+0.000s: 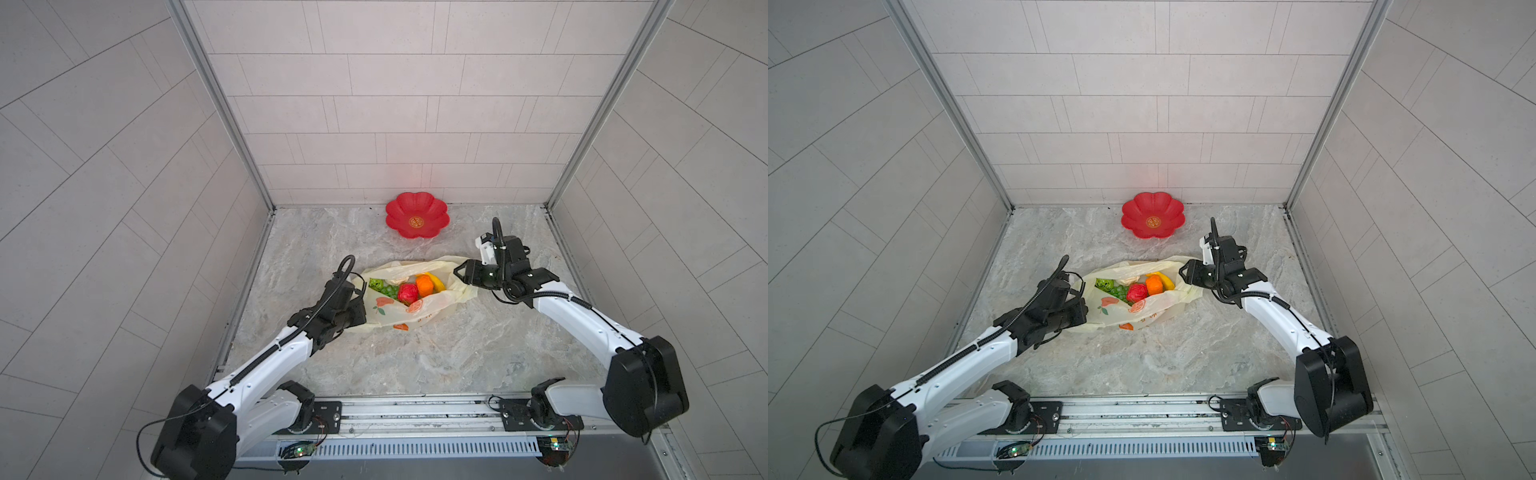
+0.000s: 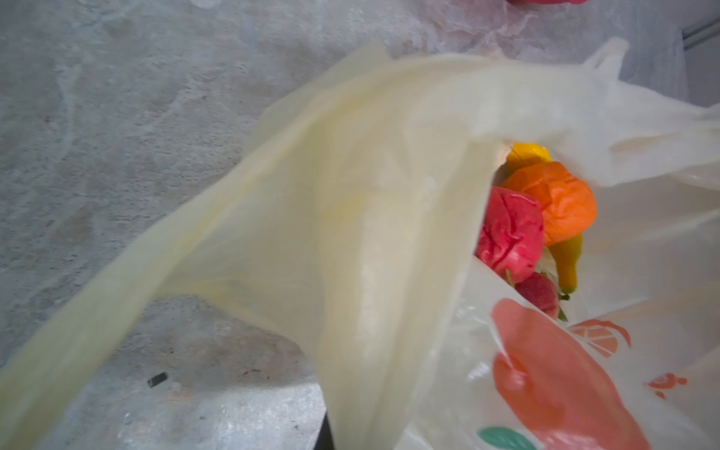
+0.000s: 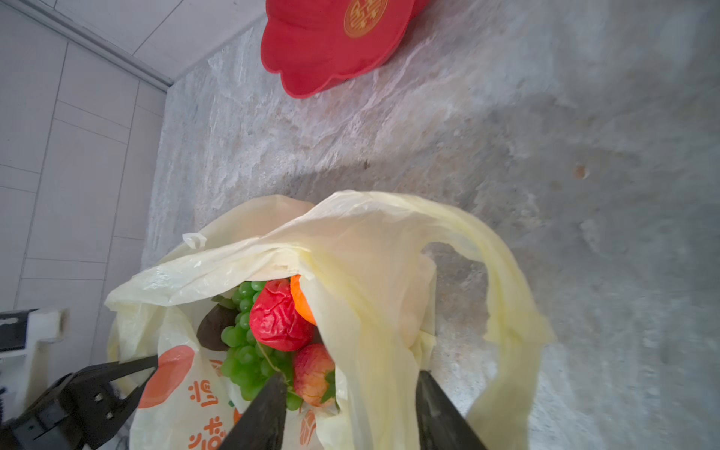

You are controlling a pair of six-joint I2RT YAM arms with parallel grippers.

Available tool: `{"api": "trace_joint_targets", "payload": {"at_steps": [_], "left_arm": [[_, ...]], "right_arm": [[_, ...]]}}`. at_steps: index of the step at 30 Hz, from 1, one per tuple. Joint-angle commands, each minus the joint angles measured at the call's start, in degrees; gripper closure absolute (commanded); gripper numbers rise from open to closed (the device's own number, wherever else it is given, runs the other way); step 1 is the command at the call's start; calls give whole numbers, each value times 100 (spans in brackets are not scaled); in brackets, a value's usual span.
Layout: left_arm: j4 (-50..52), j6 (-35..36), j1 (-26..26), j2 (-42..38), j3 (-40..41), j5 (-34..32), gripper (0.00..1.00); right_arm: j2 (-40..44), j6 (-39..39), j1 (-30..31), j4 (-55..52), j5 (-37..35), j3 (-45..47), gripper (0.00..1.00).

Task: Take fruits out of the plastic bag
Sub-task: Spread open the plastic bag at the center of the table.

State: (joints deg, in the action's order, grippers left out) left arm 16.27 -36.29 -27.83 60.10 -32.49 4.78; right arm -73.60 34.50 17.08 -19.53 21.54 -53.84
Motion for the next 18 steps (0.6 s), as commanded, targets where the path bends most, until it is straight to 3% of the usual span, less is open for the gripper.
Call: {"api": "trace_joint_targets", "payload": {"at_steps": [1,6,12,18], "left_arm": [[30,192,-20,-16,-126,-273,100],[-1,231,-86,80,-135,-326,100],[-19,272,-152,92,-139,-460,100],[-45,242,-167,159,-133,-493,100]], "right_arm": [[321,-346,168,-1131,-1038,-339,30],[492,-467,798,-1806,-1878,-579,27],[300,-8,1869,-2169,-3109,-866,27],[-390,328,1979,-1979,-3258,-995,25]]}}
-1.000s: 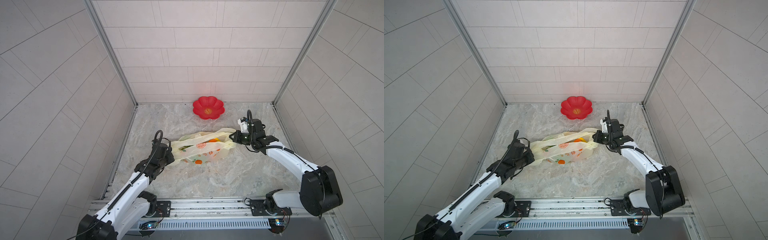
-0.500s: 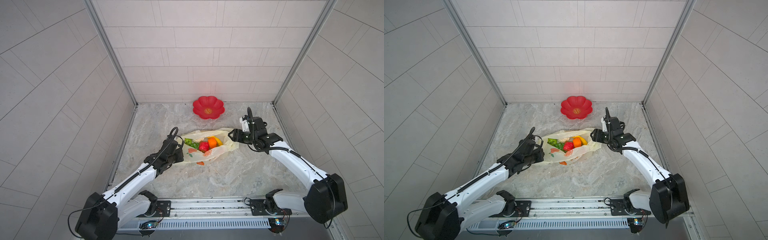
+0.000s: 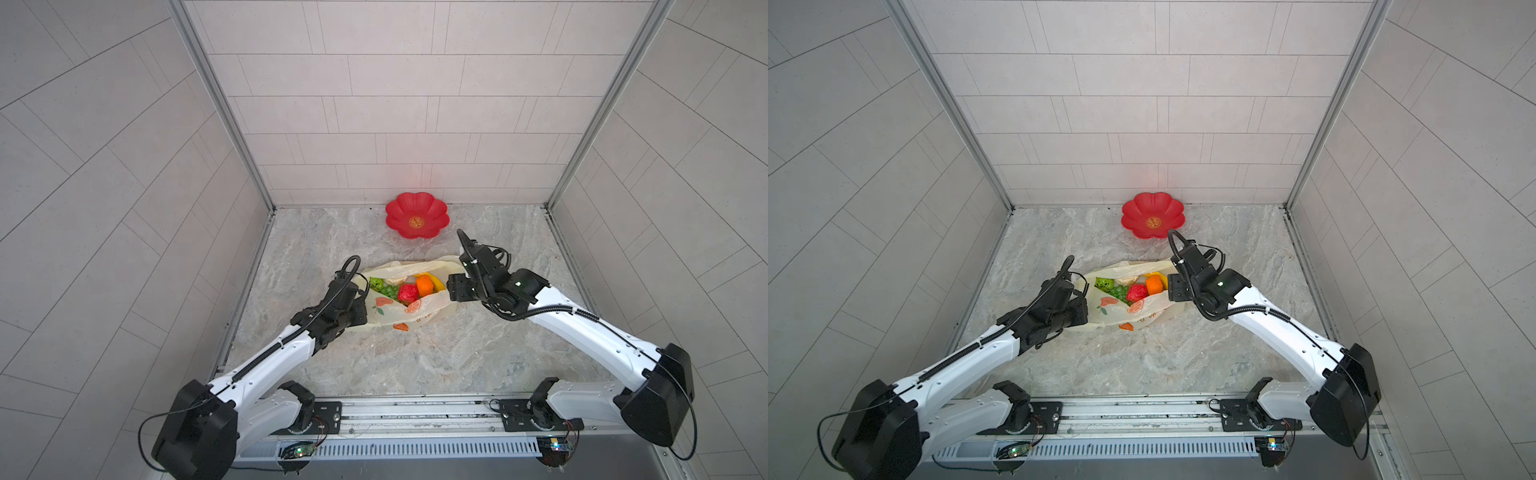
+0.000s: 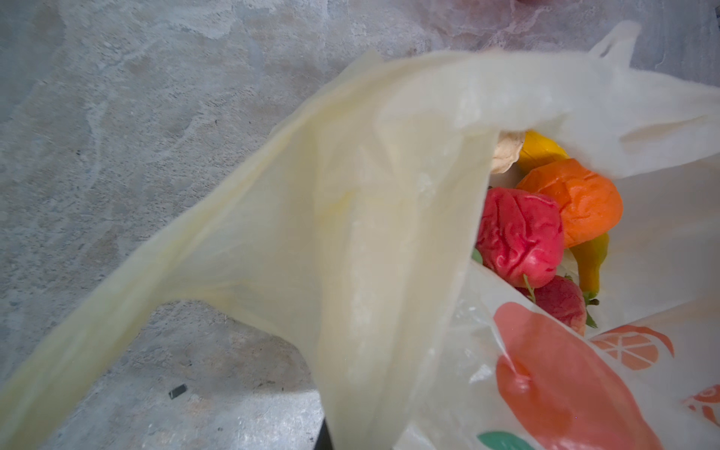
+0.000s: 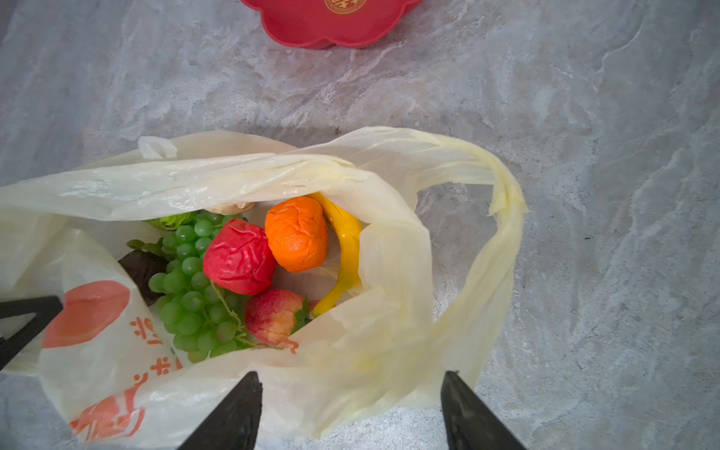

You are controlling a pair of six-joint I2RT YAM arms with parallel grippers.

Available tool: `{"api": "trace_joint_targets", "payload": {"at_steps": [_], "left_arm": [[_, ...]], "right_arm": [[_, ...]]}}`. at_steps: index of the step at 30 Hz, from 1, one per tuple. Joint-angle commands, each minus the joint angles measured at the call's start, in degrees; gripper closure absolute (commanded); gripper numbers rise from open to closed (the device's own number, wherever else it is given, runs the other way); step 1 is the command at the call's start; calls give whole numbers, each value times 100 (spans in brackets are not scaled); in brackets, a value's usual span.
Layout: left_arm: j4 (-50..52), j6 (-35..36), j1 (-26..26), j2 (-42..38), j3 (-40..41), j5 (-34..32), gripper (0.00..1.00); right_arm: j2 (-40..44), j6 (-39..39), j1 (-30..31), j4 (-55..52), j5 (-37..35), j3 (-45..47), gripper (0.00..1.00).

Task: Take fruits out of the plastic bag
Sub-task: Spread open the plastic bag at the center of the table.

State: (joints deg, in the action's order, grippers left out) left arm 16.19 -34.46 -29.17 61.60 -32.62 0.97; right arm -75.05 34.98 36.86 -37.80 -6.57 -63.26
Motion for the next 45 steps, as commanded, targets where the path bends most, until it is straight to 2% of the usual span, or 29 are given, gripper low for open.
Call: {"api": "trace_joint_targets", "payload": {"at_steps": [1,4,6,8,11,14,17,21,24,27,28,29,32,34,36,41,45], "left_arm": [[-45,31,-36,1,-113,-117,100],[-46,-23,-45,25,-86,-149,100],[-15,-66,-49,62,-95,-194,100],[61,-125,-53,133,-129,-281,100],[157,-271,-20,284,-212,-440,100],[53,-355,122,343,-262,-343,100],[-305,-564,549,297,-192,149,100],[-947,-907,1289,330,34,980,100],[-1138,-932,1458,384,67,1138,100],[-1101,-838,1462,533,10,1344,98],[-985,-783,1429,568,-30,1352,95],[-702,-739,1359,570,-111,1215,87],[418,-527,1042,427,-472,437,58],[1238,-665,806,216,-723,-185,40],[1848,-885,681,46,-917,-575,30],[2334,-1103,519,-5,-1363,-600,18],[2433,-1168,387,427,-1848,-609,9]], "right_arm": [[-367,297,4,-102,-431,-72,25],[-684,365,4,68,-175,-120,24],[-843,387,18,251,71,-91,27],[-930,378,46,442,317,-31,43],[-904,332,85,528,367,86,75],[-682,185,17,640,527,426,100],[-264,90,-420,1320,1434,1190,100],[328,25,-858,2071,2084,2032,100],[588,265,-1305,2857,2749,2597,100],[681,356,-1378,3137,2825,2721,100],[729,331,-1345,3147,2787,2700,100],[789,292,-1310,3127,2734,2680,100],[991,97,-1094,2834,2339,2511,100],[1116,-58,-916,2587,2028,2376,100],[1200,-146,-757,2455,1807,2320,100],[1278,-301,-259,2369,1277,2284,100],[1341,-462,216,2356,847,2284,100]]}}
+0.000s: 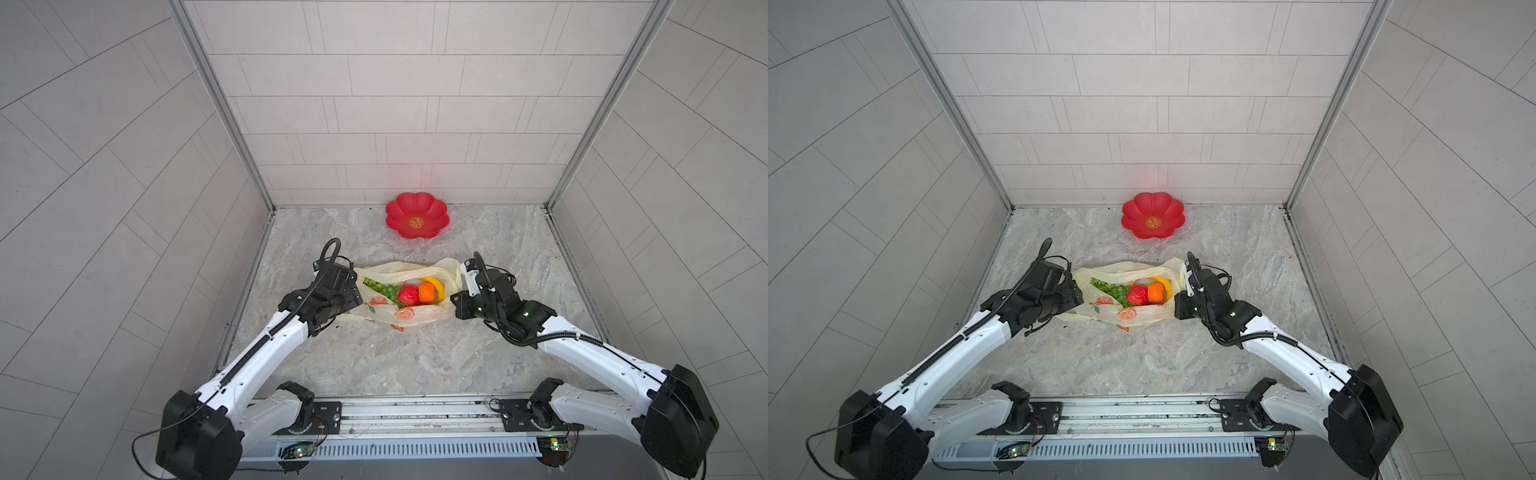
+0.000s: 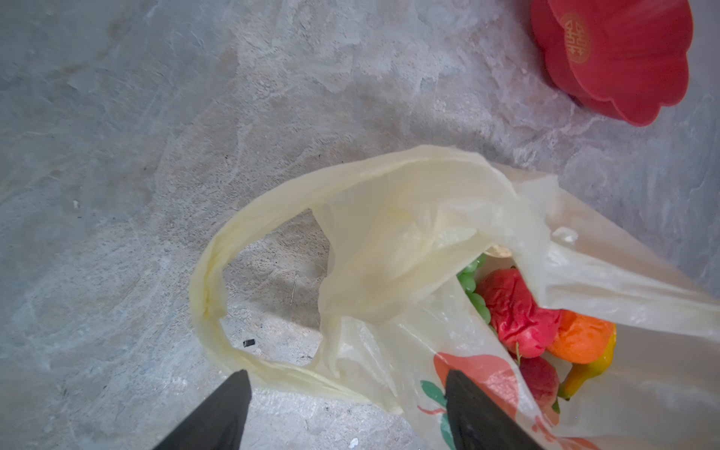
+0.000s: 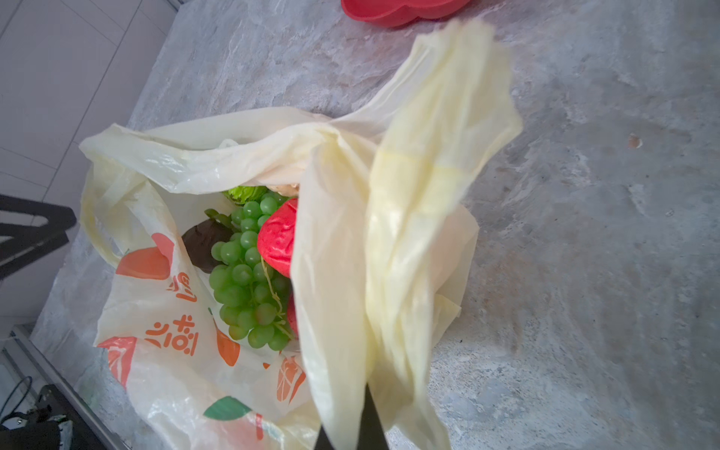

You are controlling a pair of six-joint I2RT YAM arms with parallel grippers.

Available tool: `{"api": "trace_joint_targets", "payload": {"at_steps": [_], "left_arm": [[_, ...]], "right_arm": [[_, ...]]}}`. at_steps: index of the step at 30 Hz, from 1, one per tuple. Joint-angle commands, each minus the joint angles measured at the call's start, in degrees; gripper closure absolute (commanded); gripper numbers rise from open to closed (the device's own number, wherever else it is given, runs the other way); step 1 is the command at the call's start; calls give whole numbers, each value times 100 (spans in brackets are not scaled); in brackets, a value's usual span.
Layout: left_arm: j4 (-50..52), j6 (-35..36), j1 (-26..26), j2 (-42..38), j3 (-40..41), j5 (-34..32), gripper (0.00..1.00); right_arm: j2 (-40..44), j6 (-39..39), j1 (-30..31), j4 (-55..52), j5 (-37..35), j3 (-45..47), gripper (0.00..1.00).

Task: Take fruits out of the plastic bag
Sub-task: Spread open the plastic bag at the center of the table.

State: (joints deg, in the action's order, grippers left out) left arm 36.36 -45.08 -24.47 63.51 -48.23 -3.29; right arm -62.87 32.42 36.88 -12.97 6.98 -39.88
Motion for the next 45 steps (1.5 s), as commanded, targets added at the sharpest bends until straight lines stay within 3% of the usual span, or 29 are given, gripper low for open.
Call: {"api": "trace_joint_targets", "payload": {"at_steps": [1,11,18,22,27,29,35,39,45], "left_arm": [[390,-94,-117,382,-388,-163,6],[442,-83,-651,2042,-1171,-462,3],[177,-105,-626,2523,-1130,-781,14],[-163,33,-525,2212,-888,-712,44],[-854,176,-273,1431,-209,-299,91],[-1308,146,-69,1017,207,102,99],[-2601,-201,629,-269,1431,1184,100],[-2858,-300,1016,-944,1909,1306,100],[-2911,-162,1283,-659,2078,1767,100]], "right_arm": [[150,-241,297,-131,-580,-55,100],[336,-411,692,-206,-916,-13,100],[485,-712,795,-409,-1243,-1,100],[674,-760,452,-676,-1344,-5,100],[766,-551,-628,-319,-24,143,100],[718,-385,-1101,-33,549,254,100],[271,325,-2163,1260,1802,694,100],[-269,926,-2647,2085,2235,1024,100],[-761,1041,-2797,1911,2236,968,100]]}}
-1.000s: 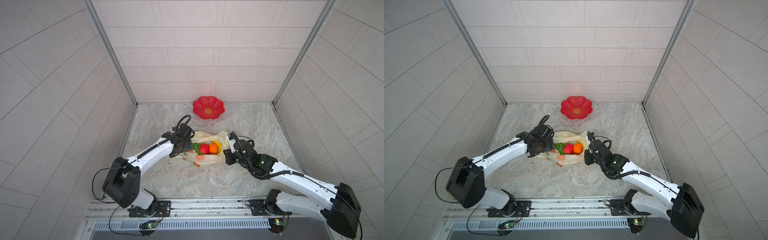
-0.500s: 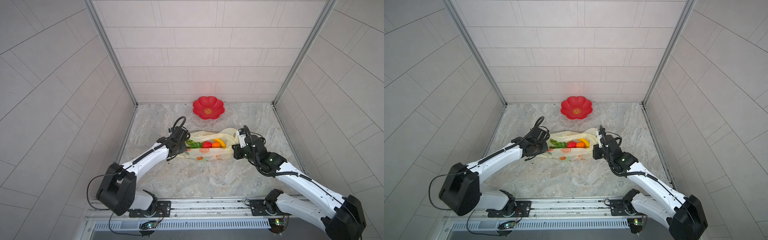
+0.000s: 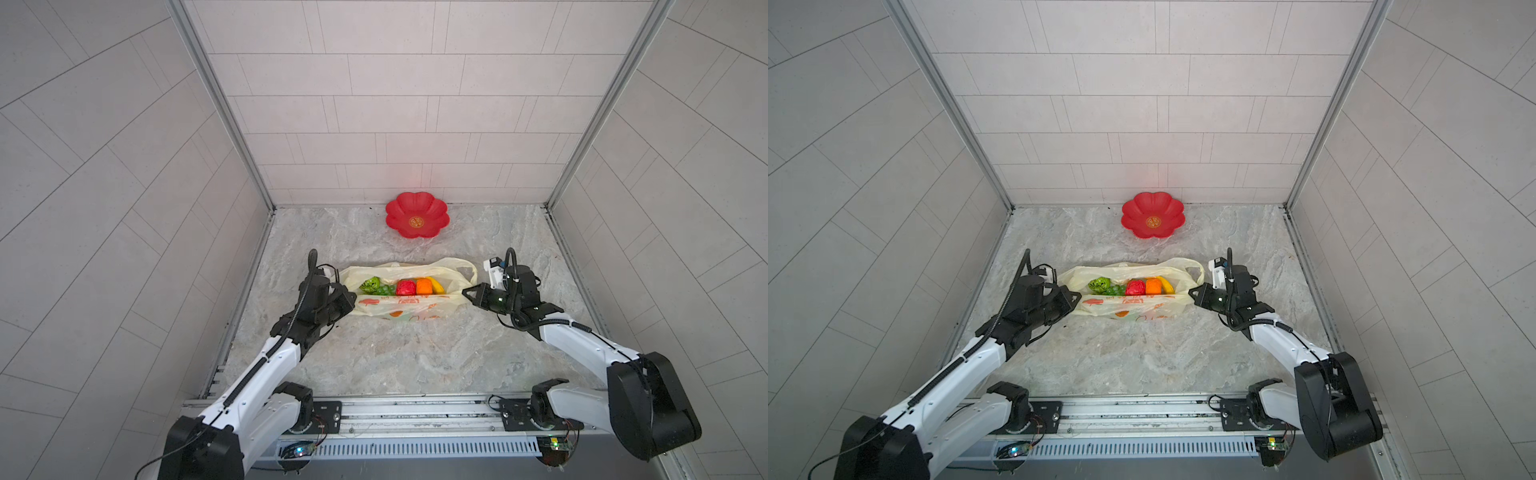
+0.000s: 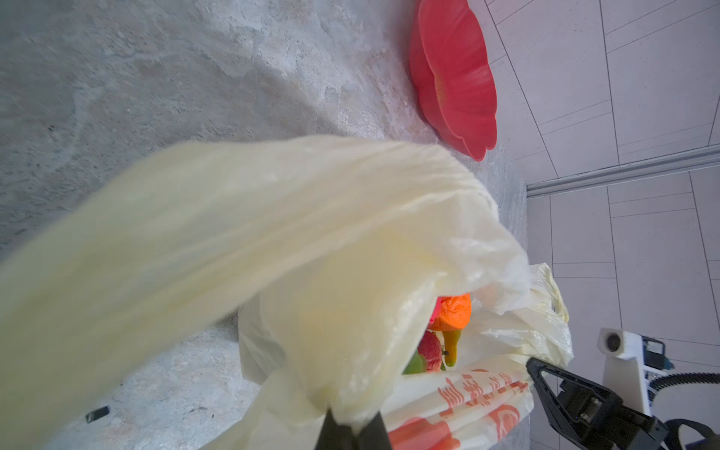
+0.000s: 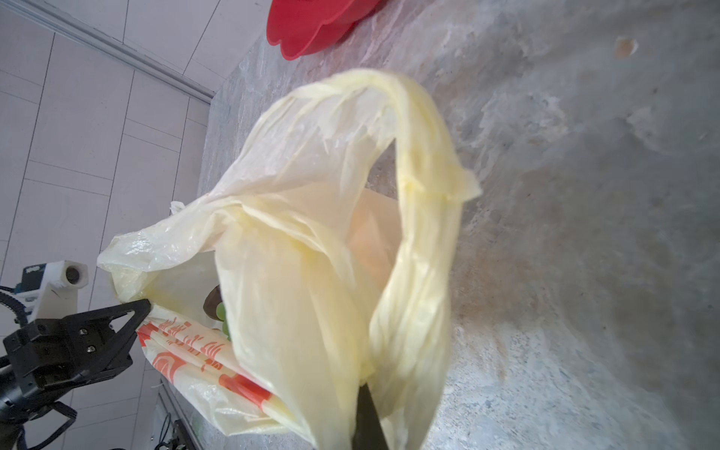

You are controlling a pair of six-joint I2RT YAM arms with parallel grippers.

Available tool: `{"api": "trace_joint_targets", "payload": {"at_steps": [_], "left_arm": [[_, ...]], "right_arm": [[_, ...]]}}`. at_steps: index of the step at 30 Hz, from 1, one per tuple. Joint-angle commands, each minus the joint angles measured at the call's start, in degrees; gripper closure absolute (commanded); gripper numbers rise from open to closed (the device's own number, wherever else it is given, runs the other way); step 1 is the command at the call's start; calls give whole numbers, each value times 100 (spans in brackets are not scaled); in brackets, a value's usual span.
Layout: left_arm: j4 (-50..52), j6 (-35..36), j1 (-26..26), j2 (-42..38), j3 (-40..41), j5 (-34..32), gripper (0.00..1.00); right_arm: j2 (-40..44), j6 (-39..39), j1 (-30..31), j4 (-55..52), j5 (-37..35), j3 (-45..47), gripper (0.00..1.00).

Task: Take fruits out of the plastic bag
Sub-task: Spread open the plastic bag at the center of the table.

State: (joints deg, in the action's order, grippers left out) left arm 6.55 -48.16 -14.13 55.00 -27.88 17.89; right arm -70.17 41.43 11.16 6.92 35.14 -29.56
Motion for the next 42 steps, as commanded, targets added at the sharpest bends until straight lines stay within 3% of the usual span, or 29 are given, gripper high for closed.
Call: {"api": "trace_joint_targets", "payload": {"at_steps": [1,2,6,7,10,14,18,23,27,32,37,42], "left_arm": [[68,170,242,300,29,-267,100],[51,235,243,412,11,-169,100],[354,575,-30,516,-200,-315,100],[433,629,-116,486,-245,-408,100],[608,784,-325,385,-315,-616,100],[686,808,-397,329,-323,-733,100],[712,840,-397,309,-366,-754,100],[751,865,-397,219,-404,-828,100],[809,881,-400,167,-428,-838,100],[822,914,-397,108,-399,-798,100],[790,926,-397,63,-286,-760,100],[804,949,-397,-110,-99,-878,100]], "right_arm": [[-11,48,-175,-292,-690,-142,100],[54,-104,-98,-605,-896,-236,99],[536,-789,569,-2244,-2357,-941,51],[617,-907,760,-2600,-2723,-1126,44],[695,-1270,1336,-3617,-3769,-1730,30],[568,-1852,2124,-4271,-4613,-2412,25],[37,-2442,2767,-4402,-4945,-3055,25],[-1239,-3189,3361,-4307,-5008,-4035,24],[-2210,-3751,3723,-4223,-4908,-4718,19],[-3198,-4079,3929,-4113,-4978,-5390,20],[-4028,-4165,3737,-4203,-5141,-6101,40],[-4528,-4109,3166,-4310,-4478,-6712,81]]}}
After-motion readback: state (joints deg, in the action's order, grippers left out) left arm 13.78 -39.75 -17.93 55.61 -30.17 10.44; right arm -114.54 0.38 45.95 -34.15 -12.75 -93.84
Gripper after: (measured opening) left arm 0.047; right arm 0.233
